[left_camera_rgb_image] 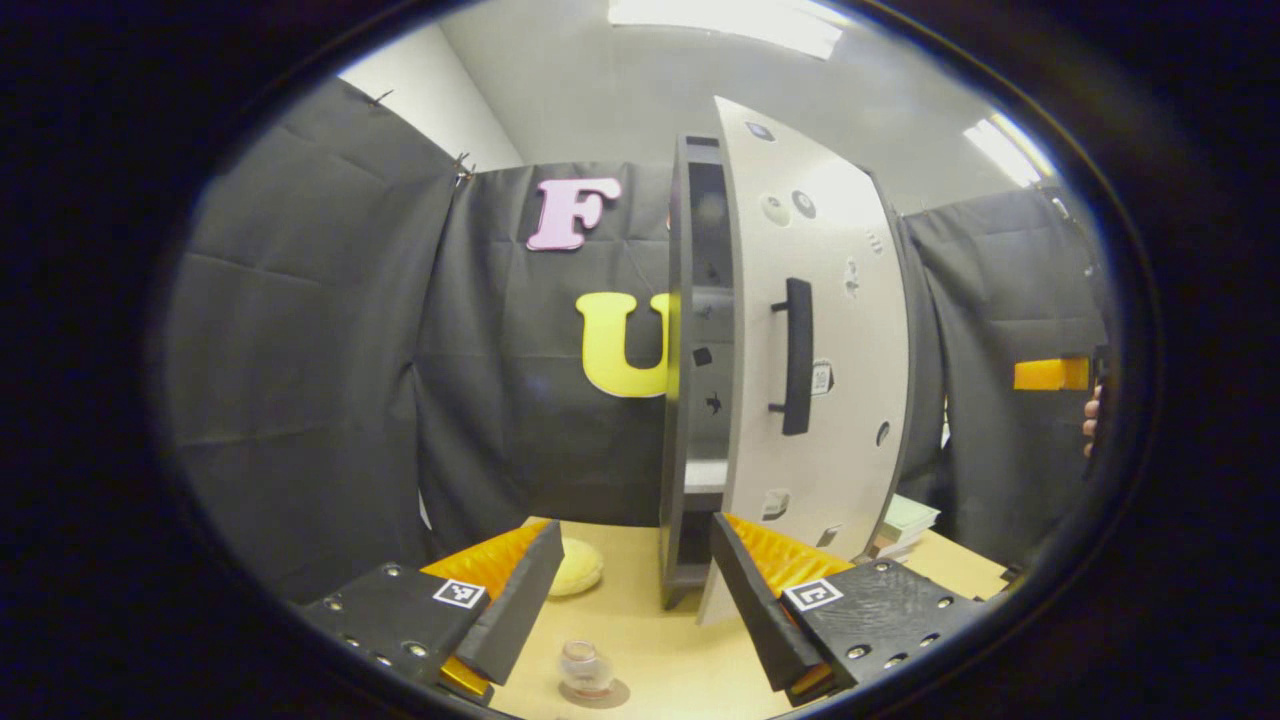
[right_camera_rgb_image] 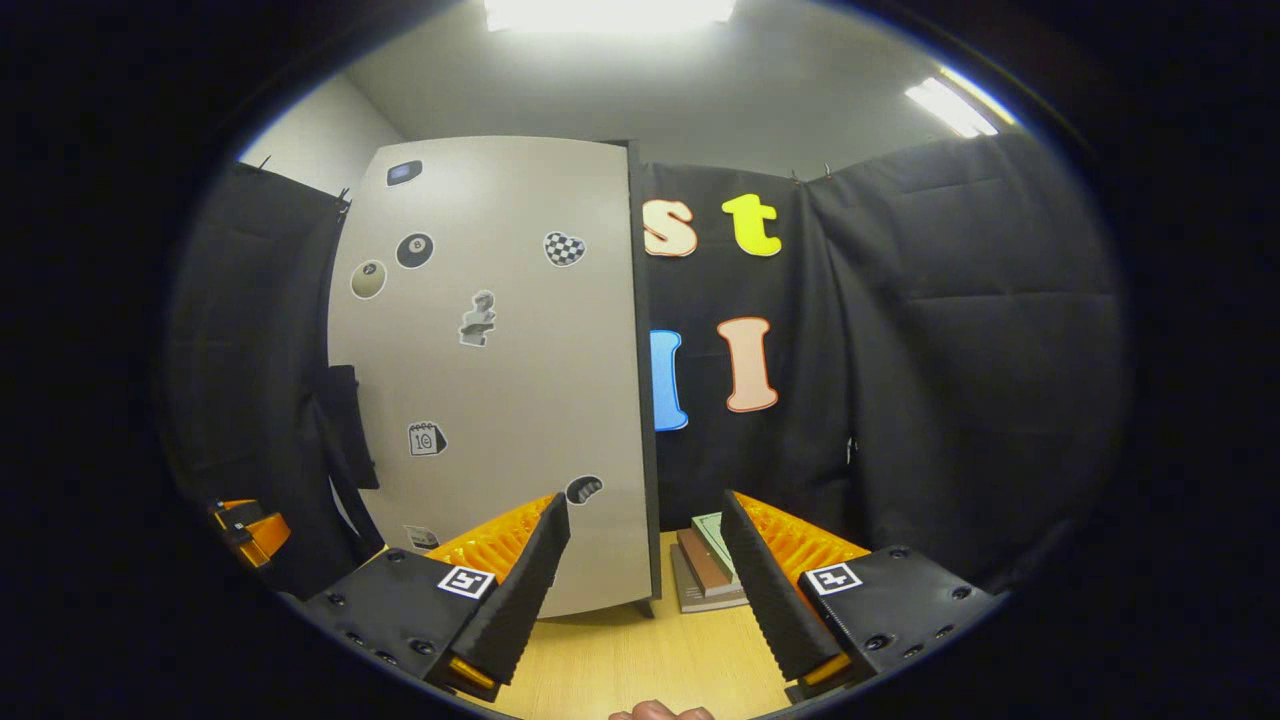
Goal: Open the cabinet door with the right hand, grasp the bottle in the cabinet with the left hand and place it on the coaster, then close the cabinet door with the right hand.
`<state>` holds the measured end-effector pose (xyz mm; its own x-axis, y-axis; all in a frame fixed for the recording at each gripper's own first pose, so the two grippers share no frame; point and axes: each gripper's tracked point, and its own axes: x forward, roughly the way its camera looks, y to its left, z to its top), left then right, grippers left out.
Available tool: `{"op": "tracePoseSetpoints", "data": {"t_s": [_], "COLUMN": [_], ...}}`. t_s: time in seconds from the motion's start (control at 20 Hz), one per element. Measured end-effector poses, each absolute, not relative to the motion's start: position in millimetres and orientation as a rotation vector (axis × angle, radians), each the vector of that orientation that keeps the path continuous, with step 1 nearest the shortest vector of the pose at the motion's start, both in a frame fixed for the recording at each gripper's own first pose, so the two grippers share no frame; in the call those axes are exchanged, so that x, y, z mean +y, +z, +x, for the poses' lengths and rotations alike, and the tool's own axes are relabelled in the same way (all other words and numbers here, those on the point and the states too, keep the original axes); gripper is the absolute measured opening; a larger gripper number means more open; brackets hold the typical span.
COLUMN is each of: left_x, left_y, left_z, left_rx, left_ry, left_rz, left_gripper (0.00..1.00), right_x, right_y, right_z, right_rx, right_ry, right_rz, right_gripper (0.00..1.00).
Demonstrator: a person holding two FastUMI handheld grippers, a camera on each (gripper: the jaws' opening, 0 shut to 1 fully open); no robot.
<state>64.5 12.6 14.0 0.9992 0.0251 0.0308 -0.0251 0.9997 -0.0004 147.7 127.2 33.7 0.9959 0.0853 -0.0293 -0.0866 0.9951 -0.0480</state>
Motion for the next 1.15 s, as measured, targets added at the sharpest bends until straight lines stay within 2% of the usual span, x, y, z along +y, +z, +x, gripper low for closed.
{"op": "tracePoseSetpoints", "data": {"t_s": [0.05, 0.1, 0.45, 0.5, 0.6, 0.65, 0.7, 0.75, 1.1, 1.15], "left_x": [8.7, 4.0, -18.1, -19.5, -21.6, -21.9, -20.6, -18.5, -24.5, -28.8], "left_y": [23.2, 29.4, 46.7, 45.6, 42.4, 40.5, 40.0, 42.0, 31.3, 27.8], "left_z": [64.1, 63.9, 63.1, 62.9, 63.0, 63.7, 64.0, 65.4, 71.9, 74.2], "left_rx": [-0.044, -0.049, -0.040, -0.038, -0.034, -0.031, -0.034, -0.040, -0.022, -0.017], "left_ry": [0.020, 0.014, -0.022, -0.031, -0.049, -0.056, -0.058, -0.061, -0.109, -0.118], "left_rz": [0.000, -0.002, 0.011, 0.008, 0.001, -0.001, -0.002, 0.002, 0.048, 0.044], "left_gripper": [0.92, 0.89, 0.89, 0.92, 0.92, 0.89, 0.92, 0.89, 0.89, 0.92], "right_x": [120.4, 114.2, 98.2, 100.2, 104.6, 108.0, 112.2, 115.4, 125.5, 123.1], "right_y": [33.8, 31.7, 12.3, 8.8, 3.8, 1.3, -1.3, -3.1, -17.7, -17.9], "right_z": [146.6, 146.1, 131.7, 129.2, 123.8, 121.8, 120.1, 118.8, 108.8, 106.4], "right_rx": [0.027, 0.031, 0.050, 0.054, 0.058, 0.059, 0.062, 0.066, 0.075, 0.072], "right_ry": [0.079, 0.072, 0.039, 0.039, 0.041, 0.041, 0.043, 0.045, 0.042, 0.034], "right_rz": [-0.042, -0.039, -0.032, -0.030, -0.026, -0.026, -0.028, -0.031, -0.047, -0.051], "right_gripper": [0.97, 0.97, 0.97, 0.97, 0.97, 0.97, 0.97, 0.97, 0.97, 0.97]}}
